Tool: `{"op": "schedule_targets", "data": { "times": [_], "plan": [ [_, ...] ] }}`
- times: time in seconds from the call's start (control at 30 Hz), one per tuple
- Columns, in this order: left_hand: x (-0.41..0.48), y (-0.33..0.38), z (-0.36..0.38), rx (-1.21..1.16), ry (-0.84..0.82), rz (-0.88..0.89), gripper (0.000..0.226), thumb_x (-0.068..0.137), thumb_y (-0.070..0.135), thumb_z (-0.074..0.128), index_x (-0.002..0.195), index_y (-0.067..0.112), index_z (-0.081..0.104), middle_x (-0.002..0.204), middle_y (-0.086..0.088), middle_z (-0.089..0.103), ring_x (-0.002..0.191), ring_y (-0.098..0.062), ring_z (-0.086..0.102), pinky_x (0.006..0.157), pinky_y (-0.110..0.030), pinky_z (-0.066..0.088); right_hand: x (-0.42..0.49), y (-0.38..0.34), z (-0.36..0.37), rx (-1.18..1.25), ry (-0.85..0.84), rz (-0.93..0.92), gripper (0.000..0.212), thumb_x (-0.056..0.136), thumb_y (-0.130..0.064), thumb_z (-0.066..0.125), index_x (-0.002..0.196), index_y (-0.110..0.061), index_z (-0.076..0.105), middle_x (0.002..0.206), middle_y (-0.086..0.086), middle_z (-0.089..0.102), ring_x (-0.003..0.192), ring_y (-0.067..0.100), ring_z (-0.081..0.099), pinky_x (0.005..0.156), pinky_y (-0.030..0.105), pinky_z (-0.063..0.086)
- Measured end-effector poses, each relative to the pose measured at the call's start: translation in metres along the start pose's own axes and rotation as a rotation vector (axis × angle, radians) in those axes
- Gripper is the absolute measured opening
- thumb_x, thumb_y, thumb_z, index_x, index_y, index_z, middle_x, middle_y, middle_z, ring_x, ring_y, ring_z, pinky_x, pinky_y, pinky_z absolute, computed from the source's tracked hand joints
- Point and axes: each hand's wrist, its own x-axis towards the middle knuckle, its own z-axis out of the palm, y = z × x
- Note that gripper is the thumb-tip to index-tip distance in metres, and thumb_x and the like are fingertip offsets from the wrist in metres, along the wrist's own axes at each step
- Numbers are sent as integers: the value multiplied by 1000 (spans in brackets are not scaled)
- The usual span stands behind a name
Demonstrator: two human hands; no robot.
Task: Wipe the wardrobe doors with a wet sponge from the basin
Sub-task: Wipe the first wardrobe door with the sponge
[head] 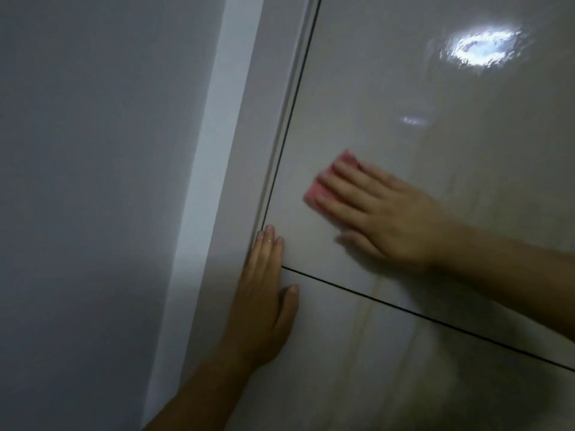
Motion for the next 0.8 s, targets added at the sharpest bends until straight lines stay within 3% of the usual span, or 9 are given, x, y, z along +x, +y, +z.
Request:
{"op": "schedule_targets", "data": {
  "times": [0.1,0.23,0.33,0.47,0.53,0.63,0.7,0.73,0.8],
  "plan": [
    [-13,-1,1,-91,12,-46,67,103,39,36,161,16,11,172,7,0,159,-17,2,128,-29,5,45,-13,-5,35,81,143,69,106,-52,18,163,-14,13,169,17,10,157,36,3,127,53,8],
    [-15,-2,-1,-137,30,-43,63,105,35,34,161,19,10,171,10,3,158,-15,7,127,-26,8,12,-61,19,53,59,-55,69,105,-47,36,162,-12,20,168,16,15,157,37,7,127,53,12],
    [-13,5,2,-99,55,-93,63,103,35,34,160,23,11,171,7,6,158,-13,7,127,-24,7,-26,-52,21,49,39,-80,67,106,-46,37,162,-14,19,169,14,14,157,35,7,126,52,16],
    [4,37,15,101,99,-117,66,97,36,35,160,29,16,171,-3,7,159,-22,4,128,-45,6,-46,7,1,34,101,343,69,105,-46,35,163,-16,12,169,17,7,157,36,1,128,52,8],
    [19,53,23,134,77,-112,66,97,39,34,160,31,16,172,-4,3,159,-23,-4,125,-57,0,-60,1,0,31,103,423,72,105,-48,35,163,-15,9,170,18,3,157,37,-2,127,53,6],
    [34,63,31,168,18,-100,66,98,43,31,161,32,15,172,-2,-6,158,-23,-13,122,-64,-5,-98,-40,18,47,8,99,70,105,-50,35,163,-16,15,170,15,10,157,37,5,126,54,12],
    [36,62,32,221,-4,-105,68,98,46,29,162,34,10,171,0,-11,157,-23,-17,121,-68,-5,-113,-29,18,34,11,0,66,106,-47,36,163,-17,20,169,12,16,157,34,9,126,51,15],
    [36,62,33,243,-7,-113,69,97,47,28,162,35,8,171,1,-13,157,-22,-18,120,-69,-4,-112,-12,15,12,48,41,65,106,-46,36,162,-17,21,169,13,17,157,34,9,127,51,14],
    [36,62,33,270,-1,-131,69,97,49,28,162,36,7,171,1,-14,157,-21,-18,121,-69,-3,-101,32,1,-7,124,318,66,106,-45,35,163,-17,18,169,15,13,157,35,4,128,50,8]
  ]
}}
